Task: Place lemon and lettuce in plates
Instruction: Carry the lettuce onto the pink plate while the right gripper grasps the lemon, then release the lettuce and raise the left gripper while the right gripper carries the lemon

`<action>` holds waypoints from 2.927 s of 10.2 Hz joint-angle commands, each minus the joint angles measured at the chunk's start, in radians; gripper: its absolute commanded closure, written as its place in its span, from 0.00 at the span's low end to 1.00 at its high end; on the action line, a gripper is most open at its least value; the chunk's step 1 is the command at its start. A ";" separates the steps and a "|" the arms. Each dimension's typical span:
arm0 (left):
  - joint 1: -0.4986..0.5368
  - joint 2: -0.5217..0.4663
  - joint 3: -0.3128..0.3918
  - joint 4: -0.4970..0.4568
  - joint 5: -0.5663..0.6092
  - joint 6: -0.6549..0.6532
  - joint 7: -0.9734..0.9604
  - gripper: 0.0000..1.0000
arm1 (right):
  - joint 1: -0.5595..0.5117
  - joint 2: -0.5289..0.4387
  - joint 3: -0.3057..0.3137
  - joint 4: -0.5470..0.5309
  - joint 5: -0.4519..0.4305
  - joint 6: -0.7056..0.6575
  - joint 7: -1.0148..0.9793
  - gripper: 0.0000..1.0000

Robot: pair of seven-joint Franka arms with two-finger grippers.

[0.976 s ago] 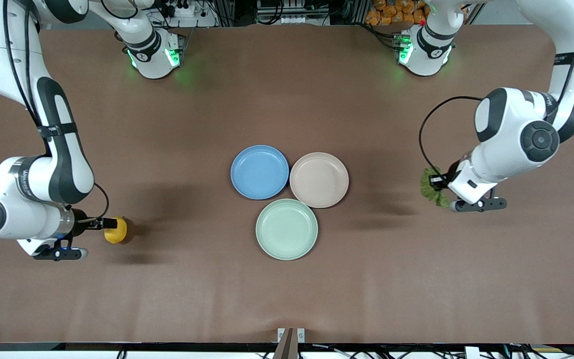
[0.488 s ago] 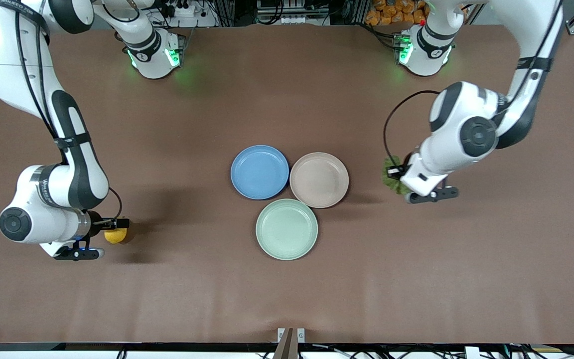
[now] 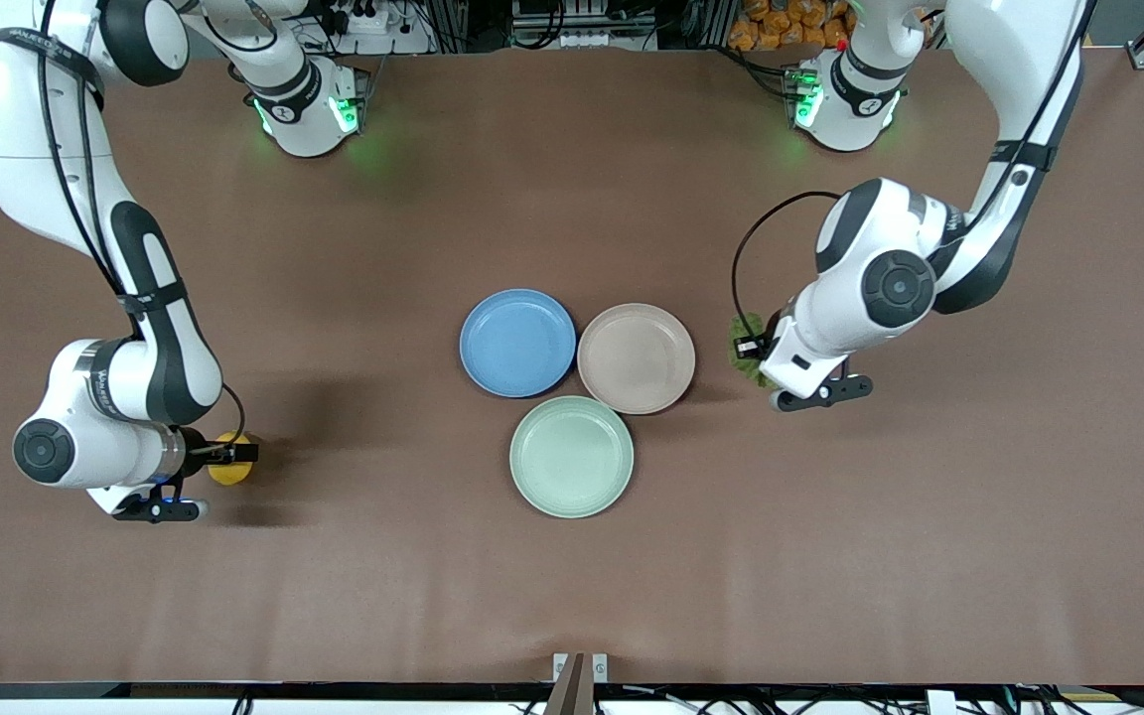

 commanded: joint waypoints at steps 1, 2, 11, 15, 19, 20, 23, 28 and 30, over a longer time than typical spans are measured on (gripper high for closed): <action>-0.081 0.055 0.001 0.052 -0.015 -0.009 -0.103 1.00 | -0.005 -0.001 0.006 -0.008 0.010 0.005 -0.036 1.00; -0.106 0.076 0.001 0.077 -0.015 -0.009 -0.153 1.00 | -0.005 -0.001 0.006 -0.010 0.010 0.004 -0.038 1.00; -0.223 0.195 0.011 0.157 -0.004 0.011 -0.391 0.00 | 0.076 -0.215 0.067 -0.183 0.013 -0.072 0.109 1.00; -0.136 0.009 0.021 0.201 -0.003 -0.151 -0.382 0.00 | 0.268 -0.315 0.070 -0.251 0.013 -0.098 0.456 1.00; -0.083 -0.093 0.022 0.347 0.104 -0.375 -0.330 0.00 | 0.399 -0.298 0.073 -0.248 0.159 -0.098 0.658 1.00; -0.079 -0.123 0.022 0.340 0.153 -0.397 -0.268 0.00 | 0.424 -0.298 0.073 -0.248 0.186 -0.096 0.684 1.00; 0.036 -0.199 0.019 0.339 0.160 -0.452 -0.021 0.00 | 0.517 -0.263 0.075 -0.234 0.191 -0.043 0.817 1.00; 0.213 -0.258 0.018 0.339 0.148 -0.477 0.294 0.00 | 0.624 -0.197 0.073 -0.234 0.255 0.092 0.956 0.82; 0.268 -0.264 0.018 0.343 0.146 -0.477 0.390 0.00 | 0.630 -0.187 0.071 -0.234 0.252 0.106 1.086 0.00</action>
